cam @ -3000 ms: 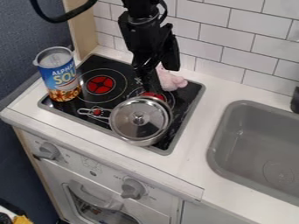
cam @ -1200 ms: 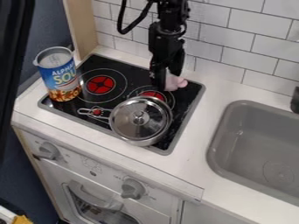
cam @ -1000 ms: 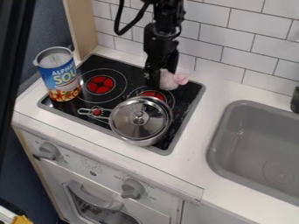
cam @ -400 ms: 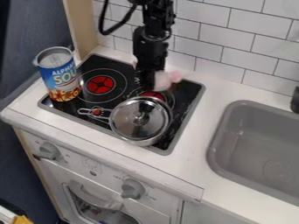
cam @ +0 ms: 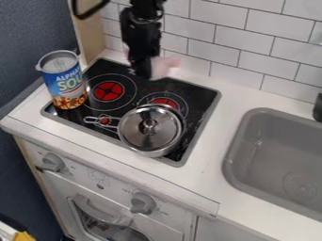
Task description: Move the object in the middle of the burner switch
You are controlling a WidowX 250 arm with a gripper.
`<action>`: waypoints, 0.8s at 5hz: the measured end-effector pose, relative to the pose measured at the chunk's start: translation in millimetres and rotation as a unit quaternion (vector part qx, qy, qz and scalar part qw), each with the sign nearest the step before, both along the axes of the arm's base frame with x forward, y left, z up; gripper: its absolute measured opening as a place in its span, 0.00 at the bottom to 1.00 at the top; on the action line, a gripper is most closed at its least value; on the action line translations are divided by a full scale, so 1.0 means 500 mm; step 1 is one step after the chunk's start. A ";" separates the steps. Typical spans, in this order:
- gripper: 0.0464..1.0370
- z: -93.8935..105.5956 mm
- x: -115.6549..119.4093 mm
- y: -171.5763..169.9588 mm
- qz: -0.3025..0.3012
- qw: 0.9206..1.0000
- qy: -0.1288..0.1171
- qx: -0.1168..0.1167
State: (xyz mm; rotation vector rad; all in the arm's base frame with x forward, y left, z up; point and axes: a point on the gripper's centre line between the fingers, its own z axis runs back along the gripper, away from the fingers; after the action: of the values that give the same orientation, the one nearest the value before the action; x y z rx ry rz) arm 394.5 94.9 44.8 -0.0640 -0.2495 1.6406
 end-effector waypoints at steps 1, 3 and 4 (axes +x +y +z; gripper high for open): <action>0.37 0.018 -0.041 0.048 0.019 1.000 -0.008 -0.007; 0.37 -0.002 -0.096 0.064 0.027 0.999 0.018 -0.005; 0.37 -0.036 -0.107 0.069 0.036 0.998 0.046 0.001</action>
State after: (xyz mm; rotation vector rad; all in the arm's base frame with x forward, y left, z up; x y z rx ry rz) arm 341.1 129.4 26.8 0.0227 -0.1850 1.7099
